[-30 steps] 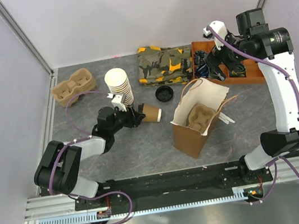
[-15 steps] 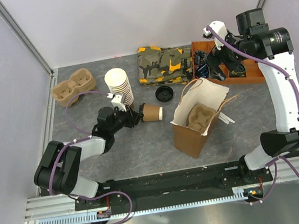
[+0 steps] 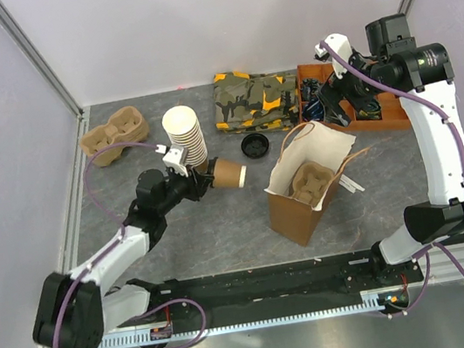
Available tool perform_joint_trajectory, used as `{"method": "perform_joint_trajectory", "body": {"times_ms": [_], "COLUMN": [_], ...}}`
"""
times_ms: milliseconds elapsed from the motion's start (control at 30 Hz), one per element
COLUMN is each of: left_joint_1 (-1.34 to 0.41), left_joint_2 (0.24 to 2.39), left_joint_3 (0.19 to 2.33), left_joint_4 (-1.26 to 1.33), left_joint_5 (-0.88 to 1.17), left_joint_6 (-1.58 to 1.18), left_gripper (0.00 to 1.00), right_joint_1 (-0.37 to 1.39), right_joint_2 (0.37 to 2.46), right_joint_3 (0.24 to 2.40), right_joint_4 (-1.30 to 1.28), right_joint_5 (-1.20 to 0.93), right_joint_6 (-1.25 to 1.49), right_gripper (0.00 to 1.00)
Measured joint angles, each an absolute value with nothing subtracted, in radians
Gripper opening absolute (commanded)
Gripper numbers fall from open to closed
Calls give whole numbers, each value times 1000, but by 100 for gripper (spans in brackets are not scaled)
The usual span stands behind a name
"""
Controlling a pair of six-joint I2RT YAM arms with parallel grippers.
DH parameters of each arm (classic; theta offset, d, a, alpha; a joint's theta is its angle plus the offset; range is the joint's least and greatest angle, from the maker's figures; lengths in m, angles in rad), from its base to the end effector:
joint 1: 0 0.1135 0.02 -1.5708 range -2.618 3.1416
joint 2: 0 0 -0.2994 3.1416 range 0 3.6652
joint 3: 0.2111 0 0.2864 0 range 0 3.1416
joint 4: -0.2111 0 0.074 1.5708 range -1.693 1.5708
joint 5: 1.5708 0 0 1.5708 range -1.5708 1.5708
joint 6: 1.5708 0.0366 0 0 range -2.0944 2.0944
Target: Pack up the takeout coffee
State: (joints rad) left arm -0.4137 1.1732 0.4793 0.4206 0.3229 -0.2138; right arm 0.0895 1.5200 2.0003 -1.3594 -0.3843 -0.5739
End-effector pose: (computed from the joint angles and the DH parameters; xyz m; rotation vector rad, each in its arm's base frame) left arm 0.2356 -0.1161 0.2272 0.4185 1.8468 -0.7310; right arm 0.2919 0.0400 0.5120 -0.9303 2.1901 0.2432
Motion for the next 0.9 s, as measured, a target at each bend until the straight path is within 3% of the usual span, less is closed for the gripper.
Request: {"method": "perform_joint_trajectory", "body": {"times_ms": [400,667,900], "left_joint_1": [-414,-437,-558], "left_joint_2": [727,685,670], "left_joint_3": [551,501,363], "left_joint_4": [-41,-143,-131], "left_joint_5": [340,346,287], "left_joint_6": [338,818,1122], "left_gripper": [2,2,2], "right_joint_1": [89,89,89], "right_joint_2": [1537,1544,1542], "right_joint_3": [2049,2091,2091], "right_joint_4": [-1363,-1363,-1363], "right_joint_5": [-393,-425,-428], "right_joint_6": [-554,-514,-493], "right_gripper": [98,98,98]}}
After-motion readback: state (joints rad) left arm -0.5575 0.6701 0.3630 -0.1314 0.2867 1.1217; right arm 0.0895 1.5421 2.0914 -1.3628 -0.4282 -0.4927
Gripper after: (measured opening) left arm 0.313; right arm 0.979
